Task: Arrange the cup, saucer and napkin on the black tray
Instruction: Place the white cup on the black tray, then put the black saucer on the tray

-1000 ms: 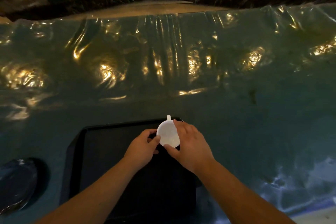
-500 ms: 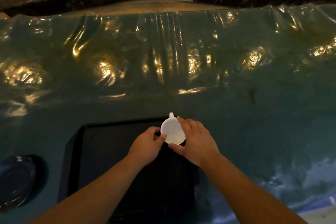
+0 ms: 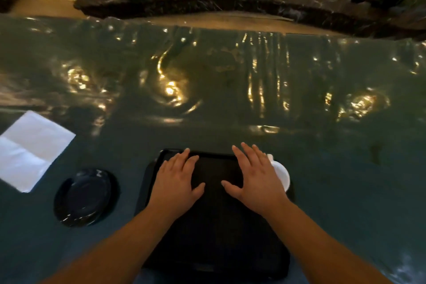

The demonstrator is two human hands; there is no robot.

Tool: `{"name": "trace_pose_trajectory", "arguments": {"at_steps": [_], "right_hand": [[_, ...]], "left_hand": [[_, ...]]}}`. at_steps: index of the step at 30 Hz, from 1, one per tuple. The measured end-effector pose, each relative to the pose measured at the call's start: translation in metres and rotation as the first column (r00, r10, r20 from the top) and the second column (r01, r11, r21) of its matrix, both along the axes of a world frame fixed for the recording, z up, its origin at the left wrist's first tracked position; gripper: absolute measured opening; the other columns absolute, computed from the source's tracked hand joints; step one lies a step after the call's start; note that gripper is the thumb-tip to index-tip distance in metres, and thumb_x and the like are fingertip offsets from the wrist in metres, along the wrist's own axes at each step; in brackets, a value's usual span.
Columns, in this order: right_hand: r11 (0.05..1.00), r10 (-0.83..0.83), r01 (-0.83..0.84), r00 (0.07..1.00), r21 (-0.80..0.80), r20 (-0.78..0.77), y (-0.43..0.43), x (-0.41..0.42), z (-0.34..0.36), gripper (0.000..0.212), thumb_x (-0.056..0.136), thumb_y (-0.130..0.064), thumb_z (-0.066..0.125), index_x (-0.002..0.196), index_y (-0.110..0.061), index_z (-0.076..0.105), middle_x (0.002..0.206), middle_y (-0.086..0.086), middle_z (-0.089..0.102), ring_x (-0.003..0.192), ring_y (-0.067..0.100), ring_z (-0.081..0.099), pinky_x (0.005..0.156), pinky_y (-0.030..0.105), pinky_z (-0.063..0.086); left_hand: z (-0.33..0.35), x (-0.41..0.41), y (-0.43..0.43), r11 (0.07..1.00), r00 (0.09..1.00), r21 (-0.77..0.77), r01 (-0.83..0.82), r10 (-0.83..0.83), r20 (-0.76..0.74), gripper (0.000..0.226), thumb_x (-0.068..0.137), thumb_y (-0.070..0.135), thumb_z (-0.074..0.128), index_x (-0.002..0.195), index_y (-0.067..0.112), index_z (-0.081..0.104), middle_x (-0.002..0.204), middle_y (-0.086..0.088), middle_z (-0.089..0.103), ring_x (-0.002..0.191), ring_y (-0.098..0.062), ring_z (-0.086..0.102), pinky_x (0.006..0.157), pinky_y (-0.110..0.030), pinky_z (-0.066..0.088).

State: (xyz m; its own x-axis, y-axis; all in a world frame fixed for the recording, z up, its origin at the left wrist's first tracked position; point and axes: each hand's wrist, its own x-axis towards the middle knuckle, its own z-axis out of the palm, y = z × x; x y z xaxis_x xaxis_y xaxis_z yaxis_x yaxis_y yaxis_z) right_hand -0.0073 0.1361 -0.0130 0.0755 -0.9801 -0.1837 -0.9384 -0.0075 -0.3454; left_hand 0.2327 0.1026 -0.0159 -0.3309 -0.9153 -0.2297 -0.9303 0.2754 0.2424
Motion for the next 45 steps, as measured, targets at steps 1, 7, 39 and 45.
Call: {"name": "trace_pose_trajectory", "arguments": {"at_steps": [1,7,39,45], "right_hand": [[1.000,0.028,-0.028,1.000,0.000,0.008,-0.004,0.014,0.001,0.098,0.085,-0.082,0.042,0.163,-0.033,0.009,0.172,0.001,0.013,0.157,0.026,0.005,0.126,0.050,0.014],[0.983,0.185,-0.185,0.983,0.021,-0.016,-0.028,0.095,0.007,0.097,0.086,-0.079,0.039,0.164,-0.032,0.005,0.173,0.003,0.008,0.158,0.026,0.001,0.127,0.048,0.010],[0.933,-0.105,-0.064,0.893,0.355,0.437,-0.039,0.363,-0.023,0.098,0.076,-0.069,0.068,0.157,-0.035,0.023,0.154,0.001,0.034,0.129,0.024,0.051,0.094,0.035,0.047],[0.967,-0.230,0.150,0.865,0.208,0.446,-0.037,0.310,-0.005,0.098,0.080,-0.065,0.069,0.158,-0.032,0.020,0.158,0.000,0.034,0.131,0.025,0.051,0.098,0.038,0.046]], "left_hand": [[0.001,0.017,-0.001,0.999,0.999,-0.004,-0.034,0.034,0.009,0.083,0.088,0.067,0.053,0.157,0.029,0.029,0.170,-0.003,0.021,0.153,-0.026,0.023,0.123,-0.049,0.024],[0.007,0.113,-0.001,0.978,0.977,-0.028,-0.208,0.209,0.041,0.083,0.082,0.060,0.067,0.152,0.020,0.043,0.164,-0.012,0.034,0.145,-0.034,0.038,0.117,-0.054,0.035],[-0.028,0.326,0.037,0.606,0.601,0.424,-0.673,0.782,-0.166,0.045,0.081,0.048,0.074,0.114,0.031,0.050,0.093,0.011,0.062,0.087,-0.020,0.062,0.068,-0.036,0.048],[-0.009,0.278,0.016,0.722,0.668,0.339,-0.604,0.690,-0.280,0.046,0.084,0.048,0.072,0.123,0.030,0.053,0.086,0.019,0.061,0.075,-0.003,0.057,0.056,-0.025,0.039]]}}
